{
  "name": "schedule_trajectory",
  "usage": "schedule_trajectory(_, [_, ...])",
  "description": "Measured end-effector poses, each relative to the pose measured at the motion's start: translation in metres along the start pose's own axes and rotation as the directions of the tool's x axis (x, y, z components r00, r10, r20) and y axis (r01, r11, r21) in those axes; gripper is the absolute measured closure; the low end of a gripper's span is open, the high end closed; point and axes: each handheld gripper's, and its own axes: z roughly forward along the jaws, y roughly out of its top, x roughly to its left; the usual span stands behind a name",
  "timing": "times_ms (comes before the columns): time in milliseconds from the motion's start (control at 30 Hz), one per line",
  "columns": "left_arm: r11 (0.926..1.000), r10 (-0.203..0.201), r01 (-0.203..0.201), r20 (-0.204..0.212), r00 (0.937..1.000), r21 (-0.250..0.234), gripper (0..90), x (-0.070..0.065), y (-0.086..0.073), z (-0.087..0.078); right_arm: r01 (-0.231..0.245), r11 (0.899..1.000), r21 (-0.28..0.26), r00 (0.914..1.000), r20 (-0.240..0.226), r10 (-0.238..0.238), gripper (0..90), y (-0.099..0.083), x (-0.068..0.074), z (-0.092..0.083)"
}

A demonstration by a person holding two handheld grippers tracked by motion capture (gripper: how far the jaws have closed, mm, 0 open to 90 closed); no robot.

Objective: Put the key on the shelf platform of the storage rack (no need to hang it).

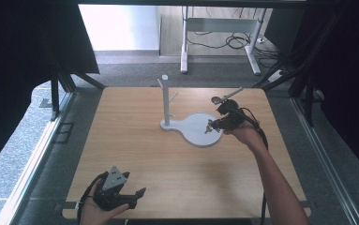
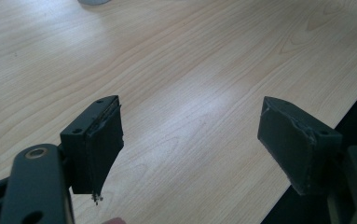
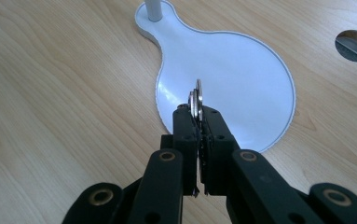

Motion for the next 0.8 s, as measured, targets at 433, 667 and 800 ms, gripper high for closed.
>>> schedule_trajectory(433, [1.0000,-0.006,0.006,0.001,1.0000,0.000,22.5,0.002,-0.001,0.001,-0.036,0.999,0.009,0.9994,0.001,0.036,85.9,0.007,-0.012,0.021])
schedule_trajectory(667, [1.0000,-0.003,0.003,0.001,1.0000,0.001,22.5,0.003,-0.001,0.000,-0.042,0.999,0.019,0.9991,-0.007,0.042,85.9,0.012,-0.014,0.034])
schedule_trajectory(800, [1.0000,-0.008,0.008,0.000,1.0000,-0.002,22.5,0.004,-0.002,0.000,-0.051,0.998,0.027,0.9986,-0.011,0.051,85.9,0.015,-0.015,0.044])
